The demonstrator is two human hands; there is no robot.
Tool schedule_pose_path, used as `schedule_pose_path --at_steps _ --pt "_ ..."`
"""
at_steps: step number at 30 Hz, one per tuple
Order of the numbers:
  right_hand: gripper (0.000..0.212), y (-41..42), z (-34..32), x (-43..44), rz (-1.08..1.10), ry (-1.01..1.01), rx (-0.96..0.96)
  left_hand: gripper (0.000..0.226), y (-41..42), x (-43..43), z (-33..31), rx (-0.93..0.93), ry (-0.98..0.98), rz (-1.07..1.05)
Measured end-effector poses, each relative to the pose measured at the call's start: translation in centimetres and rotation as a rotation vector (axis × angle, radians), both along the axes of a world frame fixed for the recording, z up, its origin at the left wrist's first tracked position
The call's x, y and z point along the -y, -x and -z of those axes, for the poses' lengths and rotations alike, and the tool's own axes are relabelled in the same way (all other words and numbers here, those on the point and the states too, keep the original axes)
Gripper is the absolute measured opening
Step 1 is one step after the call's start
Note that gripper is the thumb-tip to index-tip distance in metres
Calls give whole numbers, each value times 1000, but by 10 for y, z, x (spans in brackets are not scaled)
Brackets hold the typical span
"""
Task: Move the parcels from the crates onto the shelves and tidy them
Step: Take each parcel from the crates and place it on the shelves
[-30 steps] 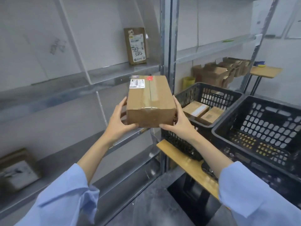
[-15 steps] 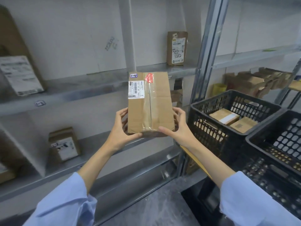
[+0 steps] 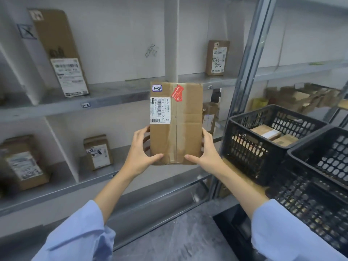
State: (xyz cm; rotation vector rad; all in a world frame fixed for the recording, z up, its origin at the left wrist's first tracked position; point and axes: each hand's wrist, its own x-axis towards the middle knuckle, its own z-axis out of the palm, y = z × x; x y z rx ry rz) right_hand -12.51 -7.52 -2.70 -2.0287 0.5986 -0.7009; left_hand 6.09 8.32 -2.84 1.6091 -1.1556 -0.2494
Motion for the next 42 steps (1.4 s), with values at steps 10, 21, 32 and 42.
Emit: schedule_pose_path --at_steps 10,21,32,42 --pt "93 8 -9 -43 38 -50 85 93 8 -38 -11 63 39 -41" --pt "91 15 1 -12 197 -18 29 83 19 6 -1 134 5 -53" --pt "110 25 27 126 180 -83 -46 79 26 132 30 44 -92 -41" --pt "96 32 37 237 237 -76 14 84 42 241 47 -3 -138 -72"
